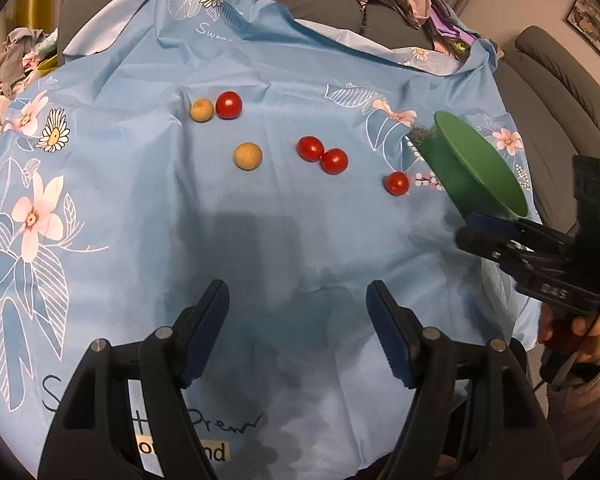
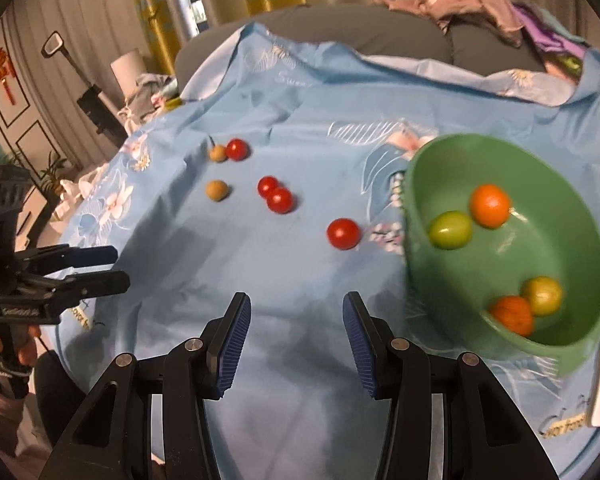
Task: Organize fruits
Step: 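Move both tools back over the remaining small fruits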
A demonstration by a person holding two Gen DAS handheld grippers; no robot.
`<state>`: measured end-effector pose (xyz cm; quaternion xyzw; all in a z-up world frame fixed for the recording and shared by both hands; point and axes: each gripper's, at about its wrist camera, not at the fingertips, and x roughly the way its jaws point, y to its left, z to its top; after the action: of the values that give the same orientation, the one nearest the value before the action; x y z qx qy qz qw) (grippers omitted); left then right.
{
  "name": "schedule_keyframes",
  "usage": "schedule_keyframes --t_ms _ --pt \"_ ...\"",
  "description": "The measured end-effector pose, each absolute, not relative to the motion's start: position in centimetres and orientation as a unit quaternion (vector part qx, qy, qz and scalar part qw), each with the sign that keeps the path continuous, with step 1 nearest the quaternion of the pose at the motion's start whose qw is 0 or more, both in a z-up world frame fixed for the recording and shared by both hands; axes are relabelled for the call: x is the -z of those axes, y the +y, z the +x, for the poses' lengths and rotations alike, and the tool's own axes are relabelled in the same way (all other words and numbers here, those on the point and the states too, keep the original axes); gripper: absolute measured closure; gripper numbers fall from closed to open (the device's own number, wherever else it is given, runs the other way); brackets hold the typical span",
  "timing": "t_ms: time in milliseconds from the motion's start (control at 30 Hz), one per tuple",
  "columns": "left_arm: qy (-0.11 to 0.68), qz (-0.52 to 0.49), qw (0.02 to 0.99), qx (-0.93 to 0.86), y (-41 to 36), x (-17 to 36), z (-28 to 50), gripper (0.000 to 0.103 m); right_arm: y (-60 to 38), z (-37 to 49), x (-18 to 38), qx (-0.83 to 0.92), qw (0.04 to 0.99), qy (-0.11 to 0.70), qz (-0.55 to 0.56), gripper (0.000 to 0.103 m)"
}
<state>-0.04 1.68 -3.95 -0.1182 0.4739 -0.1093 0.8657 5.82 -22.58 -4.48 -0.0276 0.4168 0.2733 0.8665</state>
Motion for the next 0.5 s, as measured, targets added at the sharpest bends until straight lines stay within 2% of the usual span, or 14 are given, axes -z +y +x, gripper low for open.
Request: schedule_keyframes --t_ms 500 --pt "0.466 -0.113 0.872 0.098 3.2 4.4 4.0 0.033 -18.3 8.8 5.0 -0.298 0.858 0.417 -0.026 0.055"
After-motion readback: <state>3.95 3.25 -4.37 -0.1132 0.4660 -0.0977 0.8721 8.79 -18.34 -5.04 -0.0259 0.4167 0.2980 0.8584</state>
